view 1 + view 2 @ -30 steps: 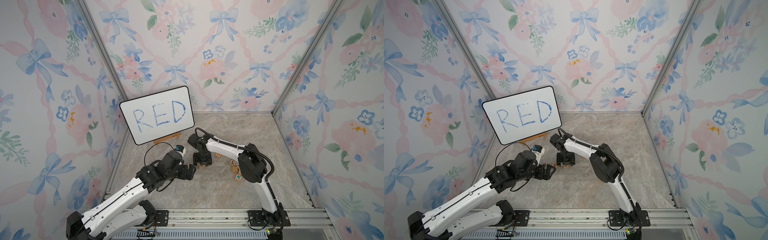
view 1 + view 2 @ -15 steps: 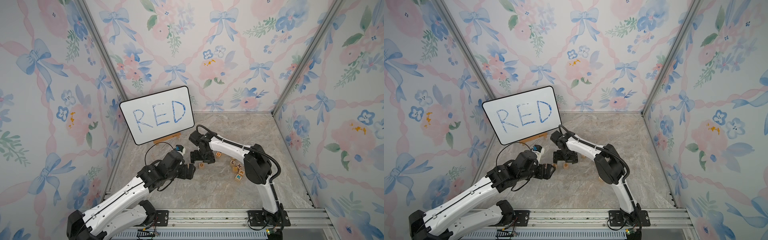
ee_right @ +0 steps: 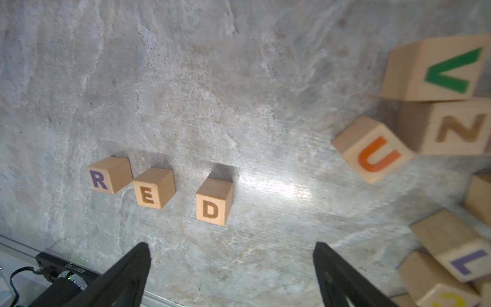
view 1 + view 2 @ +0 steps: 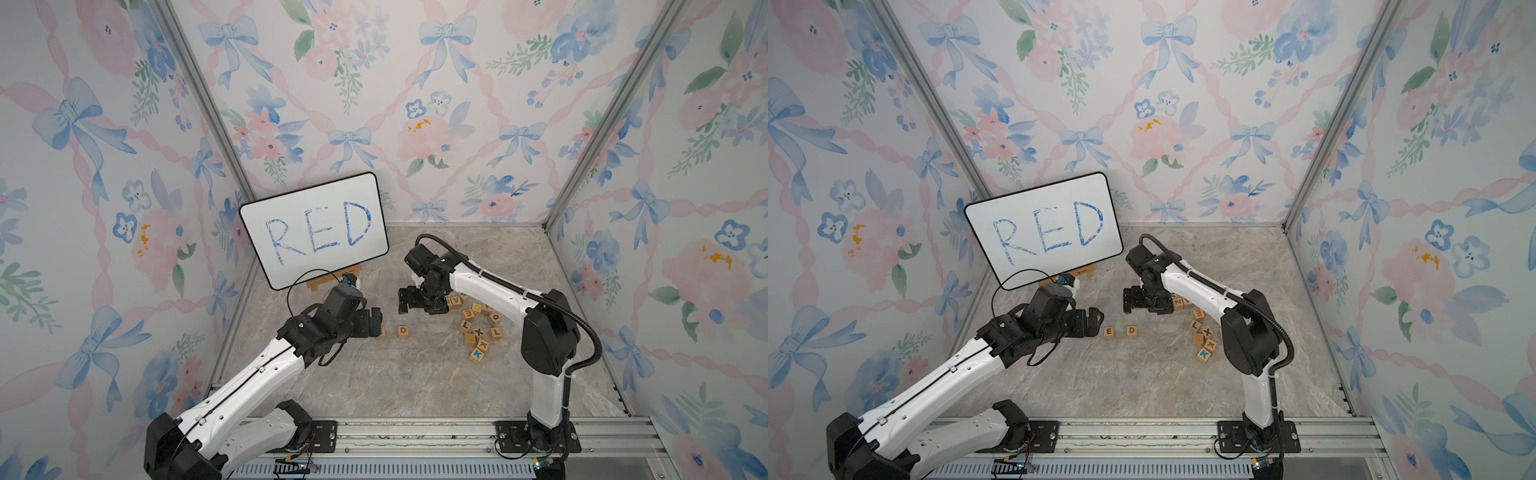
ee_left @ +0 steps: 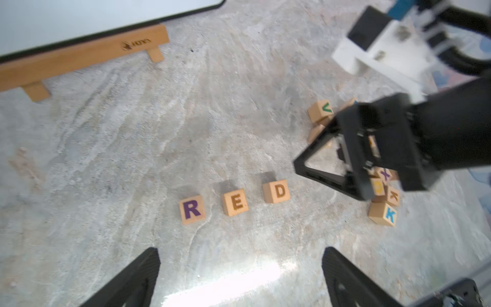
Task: Assemble the uppercase word "red" with letter blocks
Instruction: Place the letter block at the center of the board, then reset both arms
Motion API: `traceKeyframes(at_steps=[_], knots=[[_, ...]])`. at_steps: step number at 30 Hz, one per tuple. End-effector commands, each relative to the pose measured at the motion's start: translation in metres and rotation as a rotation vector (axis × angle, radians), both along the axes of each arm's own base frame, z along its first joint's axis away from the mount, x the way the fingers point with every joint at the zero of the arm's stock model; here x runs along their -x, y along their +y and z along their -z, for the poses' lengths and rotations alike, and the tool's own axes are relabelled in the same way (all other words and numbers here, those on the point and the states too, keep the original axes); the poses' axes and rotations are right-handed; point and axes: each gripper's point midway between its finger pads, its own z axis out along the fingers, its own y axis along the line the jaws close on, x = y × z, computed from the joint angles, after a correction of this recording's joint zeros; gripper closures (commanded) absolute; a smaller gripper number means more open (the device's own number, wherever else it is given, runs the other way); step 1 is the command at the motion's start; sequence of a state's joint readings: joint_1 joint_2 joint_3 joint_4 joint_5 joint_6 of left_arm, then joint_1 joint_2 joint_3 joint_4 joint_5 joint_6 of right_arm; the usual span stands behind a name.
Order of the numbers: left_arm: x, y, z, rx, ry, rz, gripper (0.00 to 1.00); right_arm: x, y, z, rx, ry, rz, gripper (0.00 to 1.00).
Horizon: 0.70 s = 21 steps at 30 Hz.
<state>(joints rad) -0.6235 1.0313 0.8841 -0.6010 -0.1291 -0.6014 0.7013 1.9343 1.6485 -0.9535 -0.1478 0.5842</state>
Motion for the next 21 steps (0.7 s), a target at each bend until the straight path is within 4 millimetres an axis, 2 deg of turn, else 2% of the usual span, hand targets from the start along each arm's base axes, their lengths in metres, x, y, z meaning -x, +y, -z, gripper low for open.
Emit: traceKeyframes(at_steps=[1,7,9,13,17,18,21], knots=[[-0.021,0.024,-0.008,-0.079,-0.052,-0.089,0.02,-0.004,-0.021,-0.014,-0.033,-0.062,-0.049,0.03],[-0.054,0.050,-0.016,-0.141,-0.144,-0.203,0.02,-0.032,-0.084,-0.022,-0.098,-0.196,0.091,0.03],[-0.063,0.056,-0.018,-0.149,-0.193,-0.229,0.02,-0.044,-0.105,-0.038,-0.123,-0.307,0.147,0.03],[-0.076,0.070,-0.028,-0.134,-0.340,-0.293,0.02,-0.061,-0.164,-0.049,0.060,-0.515,0.209,0.03],[-0.087,0.086,-0.030,-0.110,-0.437,-0.344,0.02,-0.072,-0.205,-0.058,0.175,-0.679,0.230,0.03],[-0.087,0.092,-0.017,-0.125,-0.428,-0.349,0.02,-0.074,-0.217,-0.057,0.186,-0.693,0.248,0.03],[-0.096,0.108,-0.002,-0.158,-0.434,-0.377,0.02,-0.079,-0.250,-0.049,0.217,-0.743,0.300,0.03]])
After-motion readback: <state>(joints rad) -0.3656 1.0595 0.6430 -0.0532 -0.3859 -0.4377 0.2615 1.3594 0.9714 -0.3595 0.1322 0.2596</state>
